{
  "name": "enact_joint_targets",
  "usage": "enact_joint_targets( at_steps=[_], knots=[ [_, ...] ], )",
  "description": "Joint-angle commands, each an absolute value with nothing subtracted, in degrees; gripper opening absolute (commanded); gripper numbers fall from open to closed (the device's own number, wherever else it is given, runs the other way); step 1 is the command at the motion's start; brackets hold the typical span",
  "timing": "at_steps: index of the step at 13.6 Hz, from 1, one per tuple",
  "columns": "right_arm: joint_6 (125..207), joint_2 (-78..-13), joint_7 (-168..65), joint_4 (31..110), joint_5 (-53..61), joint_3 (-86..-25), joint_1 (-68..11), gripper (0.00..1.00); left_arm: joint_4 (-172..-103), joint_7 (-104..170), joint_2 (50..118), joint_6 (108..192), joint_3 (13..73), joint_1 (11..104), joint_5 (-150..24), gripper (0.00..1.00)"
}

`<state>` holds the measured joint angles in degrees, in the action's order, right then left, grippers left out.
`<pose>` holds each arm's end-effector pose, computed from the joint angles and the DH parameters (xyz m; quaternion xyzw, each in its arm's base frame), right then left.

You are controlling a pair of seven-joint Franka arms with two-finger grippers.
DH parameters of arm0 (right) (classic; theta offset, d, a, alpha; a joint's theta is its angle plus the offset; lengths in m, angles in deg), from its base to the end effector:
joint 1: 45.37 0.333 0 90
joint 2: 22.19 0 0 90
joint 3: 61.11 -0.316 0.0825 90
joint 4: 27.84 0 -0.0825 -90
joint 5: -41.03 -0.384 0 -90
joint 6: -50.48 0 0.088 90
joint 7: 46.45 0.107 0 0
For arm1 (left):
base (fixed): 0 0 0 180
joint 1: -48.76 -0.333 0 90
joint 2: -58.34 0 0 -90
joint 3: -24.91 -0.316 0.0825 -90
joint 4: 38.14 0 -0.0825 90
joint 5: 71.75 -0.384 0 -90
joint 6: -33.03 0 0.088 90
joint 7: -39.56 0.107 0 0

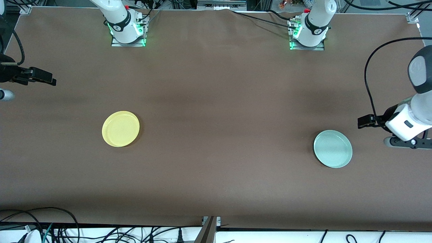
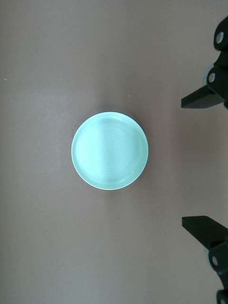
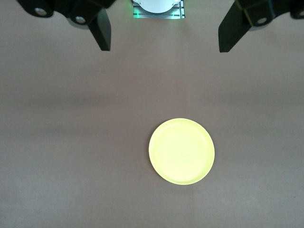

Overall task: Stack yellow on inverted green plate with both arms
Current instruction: 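Move the left gripper to the green plate rim while the right gripper starts reaching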

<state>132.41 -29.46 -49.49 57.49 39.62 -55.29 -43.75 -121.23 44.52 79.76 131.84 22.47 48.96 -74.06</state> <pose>0.5746 -0.0356 0.5799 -0.9956 0.0097 0.0921 0.0117 0.6611 0.0256 0.4658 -0.9980 0.0288 0.0512 0.0244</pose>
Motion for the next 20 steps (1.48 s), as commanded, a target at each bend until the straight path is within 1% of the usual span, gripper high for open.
enact_joint_targets(
  at_steps=[1, 7, 9, 13, 16, 17, 20],
  knots=[
    [132.30, -29.93, -49.88, 56.36, 39.80, -55.49, -43.87, 1.00, -121.29, 44.66, 82.42, 134.10, 22.36, 49.28, -76.92, 1.00],
    [132.30, -30.01, -49.88, 56.36, 39.98, -55.49, -43.87, 1.00, -121.37, 44.75, 86.72, 136.21, 22.27, 46.22, -77.03, 1.00],
    [132.39, -30.01, -49.88, 56.36, 39.98, -55.49, -43.87, 1.00, -122.33, 44.75, 87.87, 138.84, 22.27, 45.68, -77.02, 1.00],
    [132.39, -30.01, -49.88, 56.36, 39.89, -55.49, -43.87, 1.00, -131.72, 48.33, 87.70, 153.14, 22.45, 43.49, -76.85, 1.00],
    [134.05, -31.24, -49.70, 56.45, 39.89, -55.49, -44.05, 1.00, -137.61, 49.76, 89.71, 164.30, 22.54, 43.04, -76.41, 1.00],
    [134.41, -32.12, -49.53, 56.45, 40.33, -55.40, -43.96, 1.00, -138.42, 49.76, 90.59, 166.69, 22.54, 43.13, -76.41, 1.00],
    [135.64, -33.61, -49.26, 56.45, 40.16, -55.31, -44.22, 1.00, -138.25, 49.76, 93.75, 170.30, 22.63, 43.04, -76.41, 1.00]
  ],
)
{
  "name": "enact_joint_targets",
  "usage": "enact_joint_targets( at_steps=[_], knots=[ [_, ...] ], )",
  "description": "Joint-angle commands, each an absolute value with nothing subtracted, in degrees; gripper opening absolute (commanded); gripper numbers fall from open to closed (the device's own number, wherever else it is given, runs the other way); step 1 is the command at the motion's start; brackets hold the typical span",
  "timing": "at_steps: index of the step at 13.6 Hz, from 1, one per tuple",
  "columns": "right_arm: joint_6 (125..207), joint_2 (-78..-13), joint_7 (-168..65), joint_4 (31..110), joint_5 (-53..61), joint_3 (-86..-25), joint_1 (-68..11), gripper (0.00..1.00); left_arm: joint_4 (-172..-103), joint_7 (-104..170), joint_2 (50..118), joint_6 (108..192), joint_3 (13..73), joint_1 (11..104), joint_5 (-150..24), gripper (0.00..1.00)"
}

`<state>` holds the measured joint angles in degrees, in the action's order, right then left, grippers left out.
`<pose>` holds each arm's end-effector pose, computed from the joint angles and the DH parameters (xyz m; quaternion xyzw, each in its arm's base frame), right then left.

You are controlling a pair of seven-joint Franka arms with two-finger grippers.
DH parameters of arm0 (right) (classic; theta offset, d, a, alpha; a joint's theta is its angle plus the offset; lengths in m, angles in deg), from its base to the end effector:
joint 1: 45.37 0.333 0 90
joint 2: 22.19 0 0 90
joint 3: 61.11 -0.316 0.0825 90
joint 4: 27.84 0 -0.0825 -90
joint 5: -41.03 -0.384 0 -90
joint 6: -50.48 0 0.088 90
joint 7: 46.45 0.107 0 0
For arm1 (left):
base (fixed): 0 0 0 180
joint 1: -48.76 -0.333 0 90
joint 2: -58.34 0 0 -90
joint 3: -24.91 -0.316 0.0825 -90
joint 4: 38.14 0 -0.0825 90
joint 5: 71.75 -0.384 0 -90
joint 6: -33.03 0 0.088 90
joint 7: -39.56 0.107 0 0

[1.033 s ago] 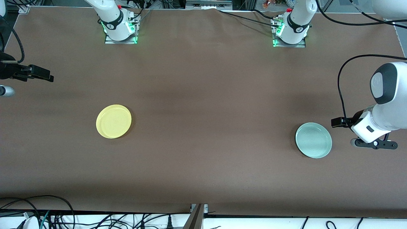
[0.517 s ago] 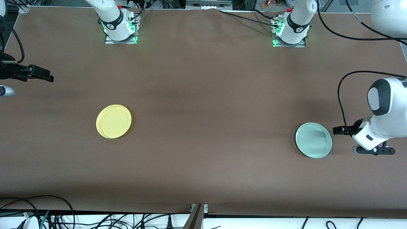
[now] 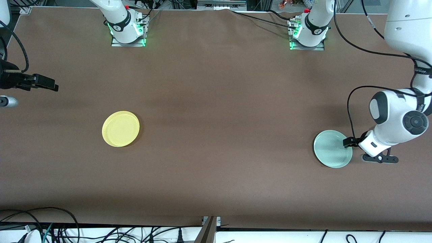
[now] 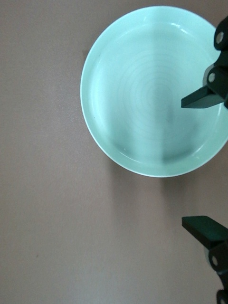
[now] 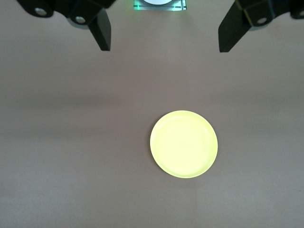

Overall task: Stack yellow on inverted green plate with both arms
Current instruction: 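Move the left gripper to the green plate rim while the right gripper starts reaching, then grasp both plate rims, the left gripper green, the right gripper yellow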

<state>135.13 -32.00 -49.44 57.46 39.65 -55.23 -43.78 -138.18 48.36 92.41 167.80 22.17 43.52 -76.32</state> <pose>0.5908 -0.0367 0.5576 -0.9958 0.0113 0.0903 0.0090 0.6616 0.0910 0.2350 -0.9983 0.0392 0.0003 0.0422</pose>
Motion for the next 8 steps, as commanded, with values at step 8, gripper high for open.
enact_joint_targets(
  at_steps=[8],
  knots=[
    [145.02, -46.79, -49.88, 57.32, 38.67, -55.40, -44.40, 1.00, -136.59, 50.72, 98.07, 174.01, 24.21, 40.93, -76.32, 0.99]
  ],
)
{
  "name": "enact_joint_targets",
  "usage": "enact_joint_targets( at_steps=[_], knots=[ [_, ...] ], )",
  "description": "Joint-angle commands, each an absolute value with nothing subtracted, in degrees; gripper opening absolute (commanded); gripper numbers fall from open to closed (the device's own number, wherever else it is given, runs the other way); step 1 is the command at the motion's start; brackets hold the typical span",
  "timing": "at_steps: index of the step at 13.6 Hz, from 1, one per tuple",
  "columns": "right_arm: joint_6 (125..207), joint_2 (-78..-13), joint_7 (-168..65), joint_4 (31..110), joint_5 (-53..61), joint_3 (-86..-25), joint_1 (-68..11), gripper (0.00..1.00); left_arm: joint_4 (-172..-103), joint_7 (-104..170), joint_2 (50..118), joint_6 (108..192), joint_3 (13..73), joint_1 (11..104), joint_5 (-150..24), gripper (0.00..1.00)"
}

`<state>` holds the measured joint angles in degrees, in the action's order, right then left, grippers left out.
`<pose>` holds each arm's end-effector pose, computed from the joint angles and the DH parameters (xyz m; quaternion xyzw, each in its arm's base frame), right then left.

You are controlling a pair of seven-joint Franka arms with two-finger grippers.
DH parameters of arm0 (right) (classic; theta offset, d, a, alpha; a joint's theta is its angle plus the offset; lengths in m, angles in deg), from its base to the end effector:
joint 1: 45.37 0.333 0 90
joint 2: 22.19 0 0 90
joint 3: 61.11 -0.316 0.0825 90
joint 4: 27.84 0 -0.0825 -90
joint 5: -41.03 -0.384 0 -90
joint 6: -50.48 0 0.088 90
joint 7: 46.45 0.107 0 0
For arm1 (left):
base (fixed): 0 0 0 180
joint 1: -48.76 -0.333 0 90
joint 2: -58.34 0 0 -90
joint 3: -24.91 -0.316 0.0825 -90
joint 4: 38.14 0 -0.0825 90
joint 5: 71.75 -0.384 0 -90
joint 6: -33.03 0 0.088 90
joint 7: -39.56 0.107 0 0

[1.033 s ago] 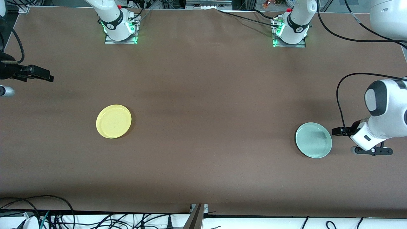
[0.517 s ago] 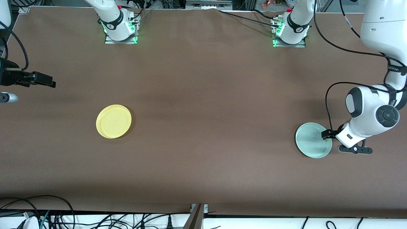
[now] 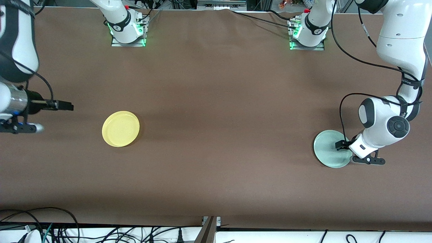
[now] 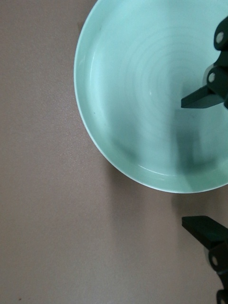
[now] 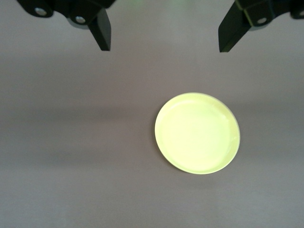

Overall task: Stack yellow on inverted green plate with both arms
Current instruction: 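Grasp both plate rims, the left gripper green, the right gripper yellow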

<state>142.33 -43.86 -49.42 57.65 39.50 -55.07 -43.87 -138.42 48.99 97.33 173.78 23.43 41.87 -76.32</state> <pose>0.6399 -0.0392 0.4364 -0.9911 0.0147 0.1323 0.0021 0.6599 0.0956 0.1850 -0.9984 0.0428 -0.0075 0.0353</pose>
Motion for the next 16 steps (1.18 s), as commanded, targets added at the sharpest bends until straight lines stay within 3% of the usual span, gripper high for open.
enact_joint_targets(
  at_steps=[1, 2, 7, 8, 11, 12, 16],
  knots=[
    [146.53, -48.28, -49.88, 57.76, 37.70, -55.40, -44.49, 1.00, -136.14, 52.20, 98.77, 174.01, 24.21, 40.58, -76.23, 0.94],
    [147.67, -49.08, -49.88, 58.03, 37.26, -55.40, -44.40, 1.00, -136.05, 54.05, 99.30, 174.01, 24.30, 39.19, -75.45, 0.86],
    [157.42, -50.05, -50.23, 65.57, 36.90, -55.49, -44.31, 1.00, -135.44, 56.53, 99.57, 173.83, 24.65, 38.47, -73.15, 0.82],
    [158.40, -50.14, -50.23, 66.46, 34.82, -55.40, -44.31, 1.00, -135.44, 56.53, 99.65, 173.74, 24.65, 38.47, -73.15, 0.73],
    [164.19, -50.58, -51.36, 70.67, 33.04, -55.40, -44.57, 1.00, -135.26, 56.53, 99.65, 173.48, 24.56, 38.73, -73.85, 0.15],
    [166.30, -50.58, -51.98, 71.99, 33.04, -55.40, -44.58, 1.00, -135.00, 56.44, 99.65, 173.48, 24.56, 38.91, -73.86, 0.01],
    [175.87, -50.67, -52.34, 78.05, 32.86, -55.40, -44.58, 1.00, -134.82, 56.35, 99.65, 173.39, 24.65, 39.00, -73.59, 0.00]
  ],
)
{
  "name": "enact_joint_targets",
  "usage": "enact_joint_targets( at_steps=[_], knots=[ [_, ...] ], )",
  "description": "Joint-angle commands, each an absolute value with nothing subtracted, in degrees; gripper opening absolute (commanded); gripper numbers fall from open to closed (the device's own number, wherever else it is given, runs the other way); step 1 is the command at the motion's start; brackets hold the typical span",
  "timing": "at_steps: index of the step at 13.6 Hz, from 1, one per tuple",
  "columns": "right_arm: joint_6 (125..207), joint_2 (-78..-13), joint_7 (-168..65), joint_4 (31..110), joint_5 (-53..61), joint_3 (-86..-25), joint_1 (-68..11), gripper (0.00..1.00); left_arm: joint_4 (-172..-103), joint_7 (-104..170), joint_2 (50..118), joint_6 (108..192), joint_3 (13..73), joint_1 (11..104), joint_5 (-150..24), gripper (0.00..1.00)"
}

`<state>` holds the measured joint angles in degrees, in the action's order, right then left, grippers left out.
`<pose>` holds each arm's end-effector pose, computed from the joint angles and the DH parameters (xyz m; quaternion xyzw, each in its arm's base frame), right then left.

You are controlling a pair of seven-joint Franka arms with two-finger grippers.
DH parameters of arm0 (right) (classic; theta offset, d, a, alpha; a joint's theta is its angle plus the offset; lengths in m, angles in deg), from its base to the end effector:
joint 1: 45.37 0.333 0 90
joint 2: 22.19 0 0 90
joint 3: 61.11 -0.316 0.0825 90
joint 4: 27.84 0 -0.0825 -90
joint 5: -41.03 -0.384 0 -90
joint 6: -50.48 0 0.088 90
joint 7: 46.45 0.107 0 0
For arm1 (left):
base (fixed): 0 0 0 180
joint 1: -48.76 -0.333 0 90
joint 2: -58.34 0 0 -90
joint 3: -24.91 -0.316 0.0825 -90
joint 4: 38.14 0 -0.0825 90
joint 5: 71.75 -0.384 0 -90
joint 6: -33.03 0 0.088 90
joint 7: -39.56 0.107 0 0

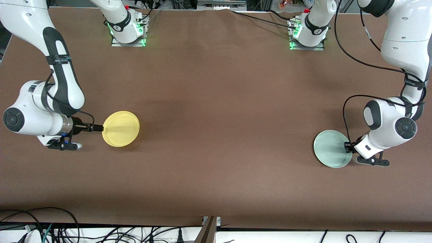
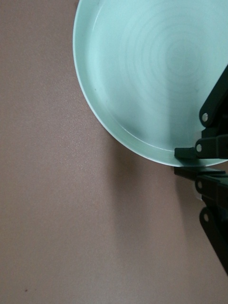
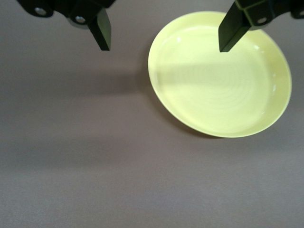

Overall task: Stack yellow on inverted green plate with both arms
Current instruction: 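Grasp both plate rims, the left gripper green, the right gripper yellow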

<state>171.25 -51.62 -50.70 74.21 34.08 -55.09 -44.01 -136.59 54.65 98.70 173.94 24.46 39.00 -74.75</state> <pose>0.6351 -0.0415 0.2552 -0.9950 0.0349 0.0891 0.0298 0.6638 0.1190 0.1820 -0.9976 0.0635 -0.0136 0.0229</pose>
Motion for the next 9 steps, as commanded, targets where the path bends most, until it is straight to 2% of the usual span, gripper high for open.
enact_joint_targets(
  at_steps=[1, 4, 9],
  knots=[
    [178.42, -51.10, -53.03, 79.72, 32.77, -55.49, -44.58, 1.00, -134.47, 56.44, 99.65, 173.13, 24.65, 39.00, -73.68, 0.00],
    [181.52, -52.77, -58.55, 81.58, 26.12, -55.40, -45.45, 1.00, -133.24, 57.57, 98.87, 170.25, 24.82, 39.44, -73.94, 0.00],
    [181.61, -54.53, -64.20, 81.50, 22.58, -55.40, -47.30, 1.00, -119.73, 56.88, 96.23, 150.22, 26.40, 43.56, -73.86, 0.00]
  ],
)
